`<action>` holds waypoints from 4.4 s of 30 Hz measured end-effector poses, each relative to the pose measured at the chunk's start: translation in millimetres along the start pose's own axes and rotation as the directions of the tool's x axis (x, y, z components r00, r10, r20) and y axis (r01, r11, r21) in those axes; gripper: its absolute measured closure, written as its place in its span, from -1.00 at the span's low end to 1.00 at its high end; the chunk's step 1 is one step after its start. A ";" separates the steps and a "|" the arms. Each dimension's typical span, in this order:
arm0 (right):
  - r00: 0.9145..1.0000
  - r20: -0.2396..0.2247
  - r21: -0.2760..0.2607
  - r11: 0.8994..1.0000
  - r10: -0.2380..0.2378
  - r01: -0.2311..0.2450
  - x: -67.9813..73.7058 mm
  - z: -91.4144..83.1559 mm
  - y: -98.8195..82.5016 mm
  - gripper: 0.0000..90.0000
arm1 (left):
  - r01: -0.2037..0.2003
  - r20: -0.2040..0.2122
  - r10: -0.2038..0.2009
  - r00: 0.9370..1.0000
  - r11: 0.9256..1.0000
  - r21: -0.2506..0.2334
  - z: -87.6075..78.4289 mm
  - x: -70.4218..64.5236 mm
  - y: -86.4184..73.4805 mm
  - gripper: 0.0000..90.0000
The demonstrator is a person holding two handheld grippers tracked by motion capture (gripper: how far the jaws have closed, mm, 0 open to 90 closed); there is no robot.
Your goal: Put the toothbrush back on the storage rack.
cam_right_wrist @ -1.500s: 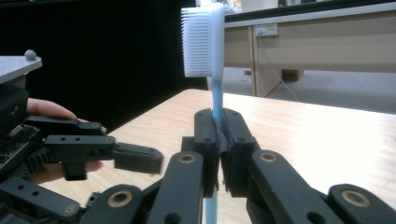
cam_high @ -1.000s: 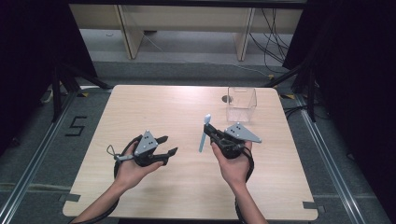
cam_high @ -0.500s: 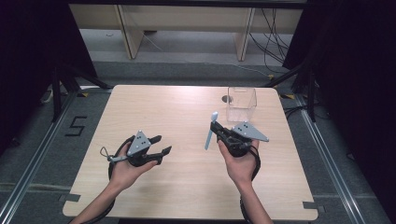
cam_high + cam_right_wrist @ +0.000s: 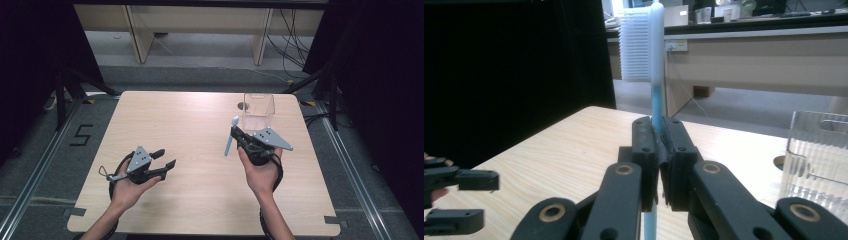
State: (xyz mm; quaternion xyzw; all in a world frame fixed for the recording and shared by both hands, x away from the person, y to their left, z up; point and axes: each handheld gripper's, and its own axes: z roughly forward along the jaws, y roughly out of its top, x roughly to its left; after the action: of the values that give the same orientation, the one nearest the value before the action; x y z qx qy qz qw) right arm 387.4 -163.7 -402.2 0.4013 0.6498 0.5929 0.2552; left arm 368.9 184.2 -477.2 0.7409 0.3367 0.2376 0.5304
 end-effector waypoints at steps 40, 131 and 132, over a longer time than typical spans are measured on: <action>0.992 0.114 -0.015 0.999 -0.046 0.048 -31.2 -1.6 30.7 0.91 | 0.054 -0.096 -0.060 0.994 0.997 -0.064 -4.2 16.4 -38.1 -0.12; 0.943 0.332 -0.077 0.995 -0.030 0.059 -115.3 22.1 95.7 0.91 | 0.053 -0.111 -0.061 0.992 0.996 -0.076 1.1 17.6 -47.1 -0.12; 0.942 0.335 -0.079 0.996 -0.021 0.050 -116.1 23.7 95.7 0.91 | 0.054 -0.111 -0.062 0.992 0.996 -0.077 1.1 17.6 -47.1 -0.12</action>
State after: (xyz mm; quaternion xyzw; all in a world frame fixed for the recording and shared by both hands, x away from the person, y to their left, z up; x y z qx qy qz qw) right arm 491.1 -248.4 -329.6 0.4728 0.5779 0.5391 0.3896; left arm 369.7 206.7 -522.2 0.6961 0.3787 0.2759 0.5440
